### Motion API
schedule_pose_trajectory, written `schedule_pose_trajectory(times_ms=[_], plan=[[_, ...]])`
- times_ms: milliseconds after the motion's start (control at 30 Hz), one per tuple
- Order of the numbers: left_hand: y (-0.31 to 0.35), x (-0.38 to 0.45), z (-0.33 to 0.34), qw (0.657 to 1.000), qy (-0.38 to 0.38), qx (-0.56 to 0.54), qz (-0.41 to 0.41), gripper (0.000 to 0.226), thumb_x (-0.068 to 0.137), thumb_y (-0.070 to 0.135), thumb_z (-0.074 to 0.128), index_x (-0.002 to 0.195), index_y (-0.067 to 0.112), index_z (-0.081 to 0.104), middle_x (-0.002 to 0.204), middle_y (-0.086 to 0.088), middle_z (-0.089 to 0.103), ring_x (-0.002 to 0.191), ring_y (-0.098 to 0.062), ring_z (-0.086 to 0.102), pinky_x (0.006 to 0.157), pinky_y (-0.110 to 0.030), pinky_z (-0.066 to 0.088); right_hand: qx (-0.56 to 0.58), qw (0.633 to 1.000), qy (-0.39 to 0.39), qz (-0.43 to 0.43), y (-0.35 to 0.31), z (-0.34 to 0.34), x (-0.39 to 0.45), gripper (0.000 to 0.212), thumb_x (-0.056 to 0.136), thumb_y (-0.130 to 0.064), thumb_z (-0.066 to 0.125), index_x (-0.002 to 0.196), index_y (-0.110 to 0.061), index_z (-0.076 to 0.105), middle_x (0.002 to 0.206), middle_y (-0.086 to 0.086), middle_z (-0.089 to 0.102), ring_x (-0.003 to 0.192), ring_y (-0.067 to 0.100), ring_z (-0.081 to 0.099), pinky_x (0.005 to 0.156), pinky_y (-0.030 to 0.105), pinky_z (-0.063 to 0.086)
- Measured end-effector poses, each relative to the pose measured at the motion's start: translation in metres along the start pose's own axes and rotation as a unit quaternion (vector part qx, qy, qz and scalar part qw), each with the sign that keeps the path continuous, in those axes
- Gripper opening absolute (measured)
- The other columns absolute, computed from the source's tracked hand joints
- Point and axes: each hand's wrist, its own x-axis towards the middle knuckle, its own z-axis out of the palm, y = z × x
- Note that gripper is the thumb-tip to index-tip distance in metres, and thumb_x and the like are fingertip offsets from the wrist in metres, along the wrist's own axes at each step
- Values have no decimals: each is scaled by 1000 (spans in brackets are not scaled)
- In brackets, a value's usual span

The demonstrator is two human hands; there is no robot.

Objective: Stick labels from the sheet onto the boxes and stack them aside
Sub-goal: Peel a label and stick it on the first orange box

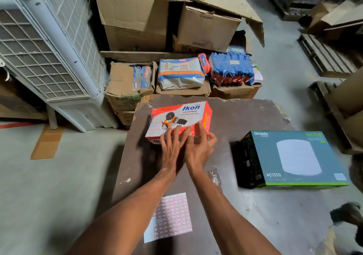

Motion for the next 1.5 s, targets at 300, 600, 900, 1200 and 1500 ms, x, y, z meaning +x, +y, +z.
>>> schedule_pose_trajectory(times_ms=[300,600,900,1200,1500], plan=[[-7,-21,-43,973,108,-196,-61,65,91,32,65,150,28,37,152,-2,45,142,-24,43,113,-47,40,-37,987,-86,-130,-34,-30,-47,70,83,-11,56,146,-40,47,134,-5,38,122,19,45,103,41,46],[-31,-35,-75,890,7,-439,-122,78,71,49,80,139,31,45,133,7,60,122,-7,59,100,-30,54,-23,976,-143,-160,-35,-73,-18,77,82,-11,57,152,-34,35,143,-6,34,131,7,42,103,45,52],[-65,-44,-65,812,-184,-532,-151,86,71,39,77,149,39,39,144,12,57,137,-9,49,116,-51,41,-308,875,-297,-226,-18,-101,39,91,78,-41,74,156,-43,27,167,-2,10,154,29,-1,118,61,7],[-61,-30,-70,841,-140,-509,-121,83,82,23,70,152,44,31,147,19,51,139,-5,46,115,-47,42,-281,861,-360,-225,2,-93,51,71,90,-32,76,152,-34,43,156,4,33,136,32,49,105,55,50],[-52,-37,-60,986,3,-156,59,61,95,28,68,149,43,45,164,12,30,155,-31,14,119,-58,25,-351,825,-319,-309,21,-86,25,65,100,-66,35,160,-44,20,168,10,17,137,37,44,106,54,47]])
